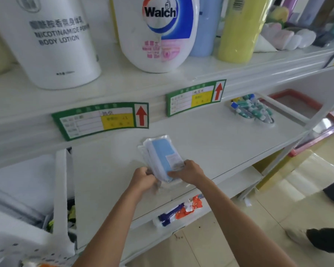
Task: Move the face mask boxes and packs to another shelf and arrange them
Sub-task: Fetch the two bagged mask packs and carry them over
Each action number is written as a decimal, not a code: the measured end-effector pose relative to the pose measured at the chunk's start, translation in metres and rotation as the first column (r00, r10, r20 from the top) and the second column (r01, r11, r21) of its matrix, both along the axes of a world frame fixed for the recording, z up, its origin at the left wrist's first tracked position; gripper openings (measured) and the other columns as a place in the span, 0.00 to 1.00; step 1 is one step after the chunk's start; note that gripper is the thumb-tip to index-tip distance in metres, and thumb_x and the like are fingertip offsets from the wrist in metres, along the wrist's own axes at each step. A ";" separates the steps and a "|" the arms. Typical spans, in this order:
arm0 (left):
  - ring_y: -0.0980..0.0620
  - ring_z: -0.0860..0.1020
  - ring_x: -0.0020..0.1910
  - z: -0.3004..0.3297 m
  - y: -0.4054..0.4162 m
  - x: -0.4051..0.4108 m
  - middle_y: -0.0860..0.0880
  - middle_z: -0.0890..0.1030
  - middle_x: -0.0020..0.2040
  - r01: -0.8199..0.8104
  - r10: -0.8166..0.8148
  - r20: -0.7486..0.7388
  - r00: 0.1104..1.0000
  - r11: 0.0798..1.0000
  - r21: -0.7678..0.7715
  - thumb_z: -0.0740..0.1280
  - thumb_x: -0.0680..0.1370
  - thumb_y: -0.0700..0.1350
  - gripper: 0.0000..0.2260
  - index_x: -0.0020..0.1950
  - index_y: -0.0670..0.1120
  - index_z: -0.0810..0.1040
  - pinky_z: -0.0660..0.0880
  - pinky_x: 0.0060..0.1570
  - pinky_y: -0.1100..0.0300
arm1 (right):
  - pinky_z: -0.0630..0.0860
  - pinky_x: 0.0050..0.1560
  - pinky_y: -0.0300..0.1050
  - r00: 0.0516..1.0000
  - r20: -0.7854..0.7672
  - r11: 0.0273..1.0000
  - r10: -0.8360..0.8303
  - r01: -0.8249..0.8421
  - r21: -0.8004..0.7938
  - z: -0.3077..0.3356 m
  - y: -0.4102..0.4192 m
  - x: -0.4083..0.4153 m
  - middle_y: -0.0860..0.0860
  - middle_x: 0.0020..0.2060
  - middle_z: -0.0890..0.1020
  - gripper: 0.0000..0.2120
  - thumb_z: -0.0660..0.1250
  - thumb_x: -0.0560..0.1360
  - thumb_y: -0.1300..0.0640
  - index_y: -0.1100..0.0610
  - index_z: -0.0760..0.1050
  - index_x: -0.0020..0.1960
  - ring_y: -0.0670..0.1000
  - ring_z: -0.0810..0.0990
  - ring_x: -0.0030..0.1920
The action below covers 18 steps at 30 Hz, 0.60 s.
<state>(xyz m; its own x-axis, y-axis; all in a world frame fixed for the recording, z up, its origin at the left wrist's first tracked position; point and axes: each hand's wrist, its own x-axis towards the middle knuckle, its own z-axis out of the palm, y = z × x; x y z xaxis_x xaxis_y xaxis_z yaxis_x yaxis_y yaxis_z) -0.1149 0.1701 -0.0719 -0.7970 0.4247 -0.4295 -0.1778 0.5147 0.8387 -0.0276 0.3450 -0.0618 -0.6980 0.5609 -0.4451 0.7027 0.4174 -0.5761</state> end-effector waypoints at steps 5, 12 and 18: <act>0.46 0.78 0.37 -0.003 0.013 -0.005 0.39 0.84 0.36 -0.093 0.074 0.154 0.985 0.988 0.123 0.67 0.67 0.33 0.10 0.46 0.36 0.84 0.75 0.39 0.55 | 0.82 0.56 0.53 0.978 -0.111 0.975 -0.179 0.161 -0.154 -0.007 0.012 0.003 0.52 0.55 0.81 0.33 0.82 0.63 0.44 0.56 0.74 0.60 0.55 0.81 0.55; 0.48 0.84 0.51 -0.020 0.021 0.000 0.49 0.82 0.54 -0.043 0.006 0.153 0.988 0.969 0.243 0.75 0.68 0.38 0.25 0.60 0.55 0.71 0.79 0.40 0.57 | 0.85 0.46 0.49 0.914 -0.215 0.836 -0.345 0.195 -0.513 -0.019 0.018 0.030 0.52 0.52 0.86 0.23 0.84 0.63 0.53 0.54 0.81 0.55 0.51 0.87 0.48; 0.41 0.84 0.50 -0.032 0.015 -0.004 0.42 0.83 0.54 -0.094 0.050 0.199 0.979 0.972 0.216 0.70 0.70 0.34 0.23 0.64 0.46 0.74 0.83 0.49 0.44 | 0.82 0.32 0.45 0.863 -0.223 0.788 -0.453 0.271 -0.553 -0.015 0.028 0.058 0.55 0.51 0.85 0.24 0.83 0.66 0.53 0.55 0.78 0.58 0.54 0.87 0.41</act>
